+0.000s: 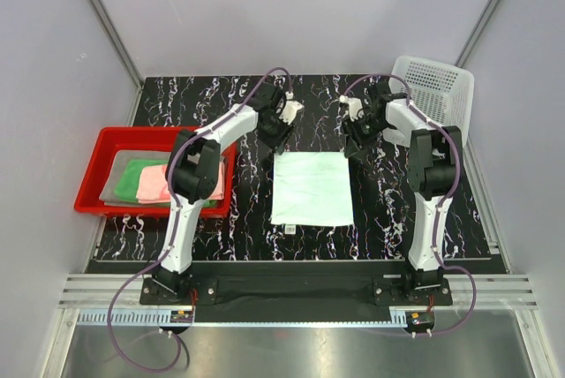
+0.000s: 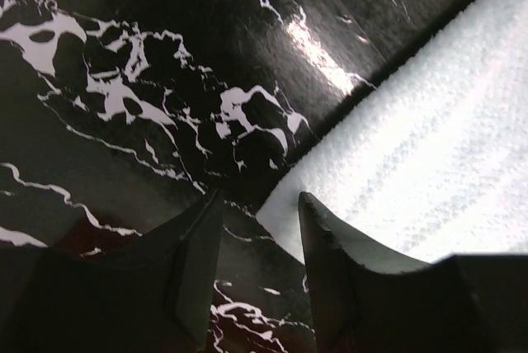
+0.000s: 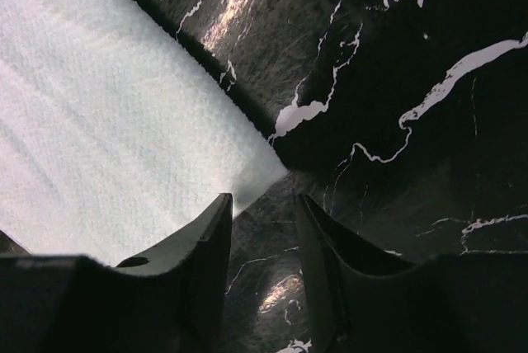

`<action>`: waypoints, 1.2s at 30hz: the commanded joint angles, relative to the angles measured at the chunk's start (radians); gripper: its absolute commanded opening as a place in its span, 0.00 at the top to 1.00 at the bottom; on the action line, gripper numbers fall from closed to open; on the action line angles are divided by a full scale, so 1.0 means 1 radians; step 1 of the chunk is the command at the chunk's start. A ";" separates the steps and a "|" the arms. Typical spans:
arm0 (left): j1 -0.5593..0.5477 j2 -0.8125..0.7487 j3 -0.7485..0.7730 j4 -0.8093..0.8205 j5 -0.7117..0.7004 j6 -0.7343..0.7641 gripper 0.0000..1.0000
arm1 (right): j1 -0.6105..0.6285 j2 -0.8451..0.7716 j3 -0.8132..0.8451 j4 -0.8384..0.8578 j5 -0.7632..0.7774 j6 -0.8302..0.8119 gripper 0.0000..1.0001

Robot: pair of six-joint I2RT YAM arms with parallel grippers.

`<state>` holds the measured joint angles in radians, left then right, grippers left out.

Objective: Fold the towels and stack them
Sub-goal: Fold the towel

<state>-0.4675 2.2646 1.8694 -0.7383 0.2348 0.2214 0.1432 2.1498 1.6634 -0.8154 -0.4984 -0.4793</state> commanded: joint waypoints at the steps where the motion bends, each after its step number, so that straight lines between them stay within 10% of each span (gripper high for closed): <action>1: 0.006 0.027 0.062 -0.001 0.027 0.050 0.55 | -0.002 0.039 0.074 -0.031 -0.095 -0.084 0.57; 10: 0.017 0.046 0.071 -0.012 0.035 0.096 0.63 | -0.005 0.122 0.150 -0.073 -0.127 -0.134 0.56; 19: 0.032 0.056 0.094 -0.049 0.087 0.134 1.00 | -0.024 0.162 0.191 -0.076 -0.132 -0.143 0.83; 23: 0.032 0.055 0.103 -0.058 0.110 0.133 1.00 | -0.025 0.156 0.199 -0.064 -0.160 -0.142 0.87; 24: 0.032 0.052 0.103 -0.058 0.104 0.133 0.87 | -0.024 0.153 0.196 -0.061 -0.163 -0.142 0.85; 29: 0.036 0.029 0.105 -0.061 0.054 0.144 0.70 | -0.024 0.143 0.202 -0.056 -0.184 -0.173 0.56; 36: 0.052 0.026 0.137 -0.090 0.067 0.162 0.63 | -0.024 0.220 0.300 -0.125 -0.195 -0.205 0.56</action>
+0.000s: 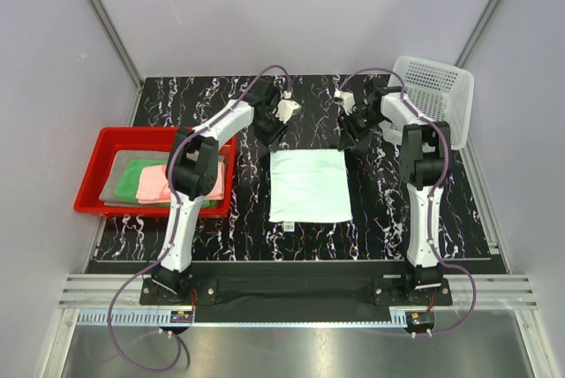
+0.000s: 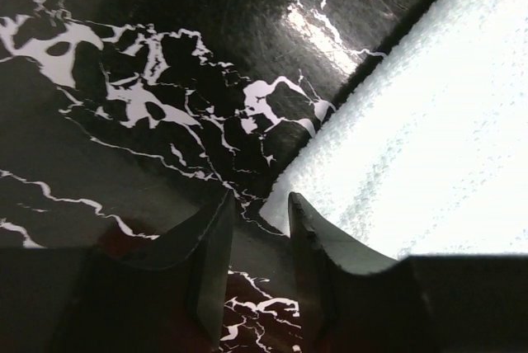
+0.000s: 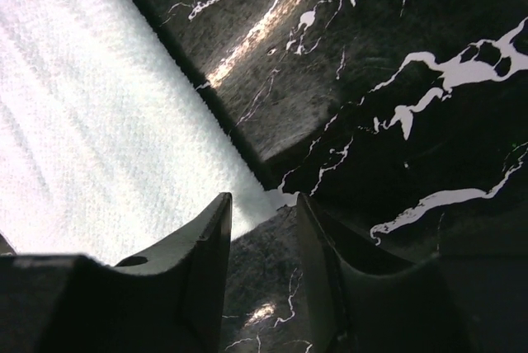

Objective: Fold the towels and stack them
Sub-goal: Fold the towel

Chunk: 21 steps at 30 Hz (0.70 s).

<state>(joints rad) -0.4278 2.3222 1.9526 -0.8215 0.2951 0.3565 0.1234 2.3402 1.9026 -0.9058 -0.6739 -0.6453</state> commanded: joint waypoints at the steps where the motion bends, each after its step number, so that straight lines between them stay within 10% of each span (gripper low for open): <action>1: 0.011 -0.026 0.057 -0.011 0.006 0.029 0.62 | -0.005 0.042 0.068 -0.050 -0.019 -0.048 0.56; 21: 0.011 0.075 0.121 -0.096 0.072 0.070 0.70 | -0.004 0.100 0.122 -0.133 -0.047 -0.119 0.71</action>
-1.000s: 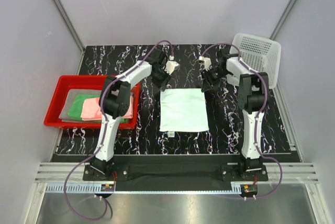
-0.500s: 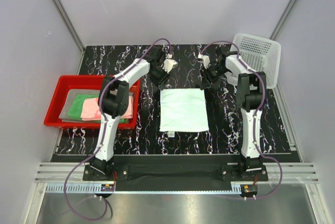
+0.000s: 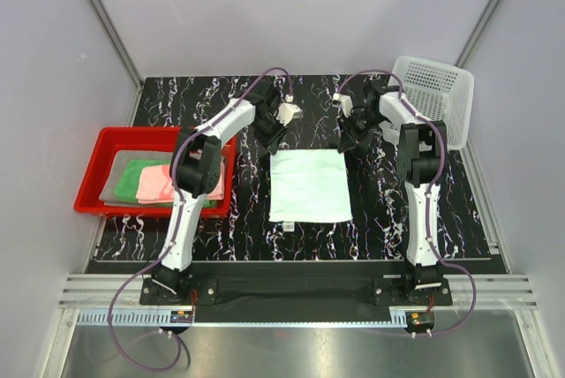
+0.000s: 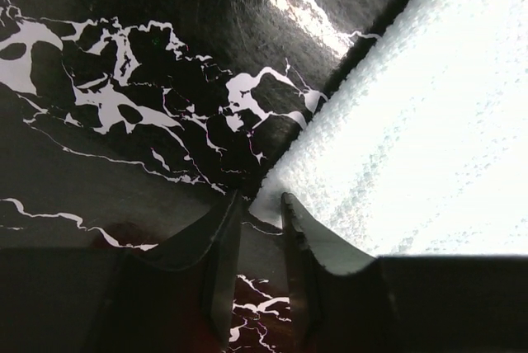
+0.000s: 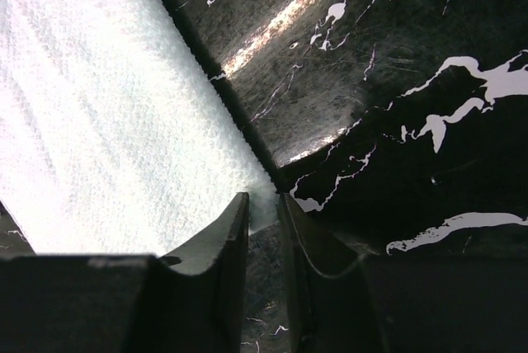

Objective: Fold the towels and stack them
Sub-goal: Fold the towel

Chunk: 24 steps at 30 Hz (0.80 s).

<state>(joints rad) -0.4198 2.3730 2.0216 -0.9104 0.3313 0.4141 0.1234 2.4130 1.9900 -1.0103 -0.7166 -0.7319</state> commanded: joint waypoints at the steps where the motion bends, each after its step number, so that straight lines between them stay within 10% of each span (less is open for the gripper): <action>1: 0.004 0.026 0.057 -0.007 0.037 0.012 0.71 | -0.004 0.031 0.036 -0.030 -0.004 -0.032 0.73; 5: 0.004 0.051 0.091 -0.018 0.054 0.015 1.00 | -0.005 0.041 0.046 -0.028 -0.010 -0.034 0.85; 7: 0.004 0.064 0.120 -0.044 0.060 0.020 1.00 | -0.007 0.041 0.049 -0.030 -0.012 -0.035 1.00; 24: 0.003 -0.389 0.085 0.116 -0.109 -0.046 1.00 | -0.005 -0.405 0.078 0.210 0.230 0.204 1.00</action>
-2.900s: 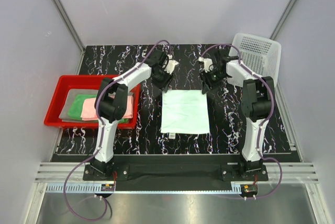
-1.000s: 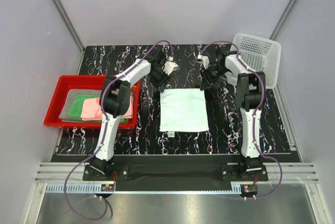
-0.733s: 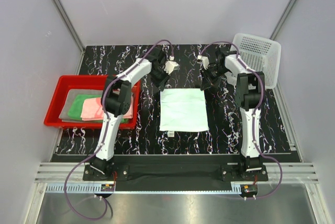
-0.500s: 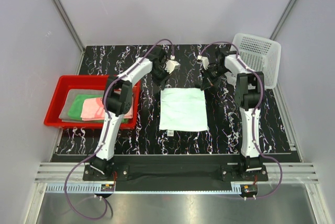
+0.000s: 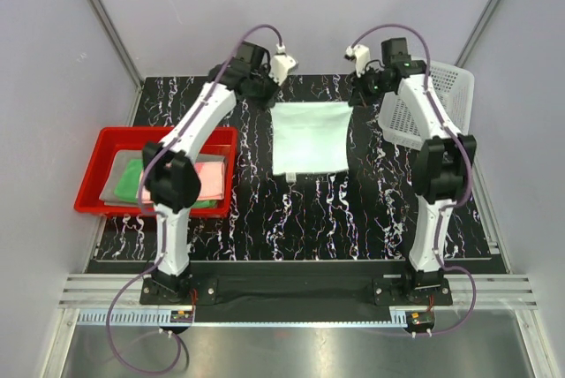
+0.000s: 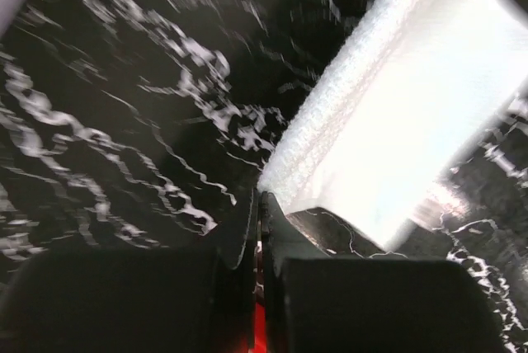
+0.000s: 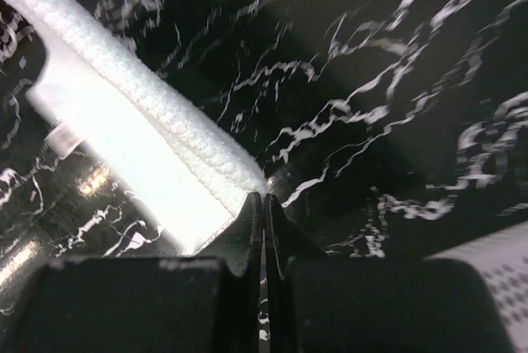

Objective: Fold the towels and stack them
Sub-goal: Fold the towel

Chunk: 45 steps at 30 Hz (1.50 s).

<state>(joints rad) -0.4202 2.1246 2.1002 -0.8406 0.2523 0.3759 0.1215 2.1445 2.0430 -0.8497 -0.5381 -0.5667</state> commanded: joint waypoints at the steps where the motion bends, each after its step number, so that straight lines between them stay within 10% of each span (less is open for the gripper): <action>1: 0.001 -0.158 -0.002 0.046 -0.030 -0.008 1.00 | -0.003 -0.155 0.010 0.051 0.055 0.044 1.00; 23: -0.181 -0.611 -0.452 0.024 0.102 -0.098 1.00 | 0.070 -0.902 -0.710 0.147 0.029 0.203 1.00; 29: -0.094 -0.398 -0.467 0.090 0.166 -0.109 1.00 | 0.070 -0.721 -0.802 0.351 -0.016 0.225 1.00; 36: 0.024 -0.039 -0.215 0.068 0.205 -0.071 1.00 | 0.067 -0.239 -0.522 0.400 -0.056 0.143 1.00; 45: 0.086 0.159 -0.052 0.087 0.140 -0.046 1.00 | 0.040 -0.029 -0.382 0.478 0.035 0.110 1.00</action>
<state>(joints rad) -0.3336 2.2948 1.9987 -0.8066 0.4030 0.3065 0.1753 2.1185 1.6123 -0.4572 -0.5396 -0.4263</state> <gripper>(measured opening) 0.012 0.011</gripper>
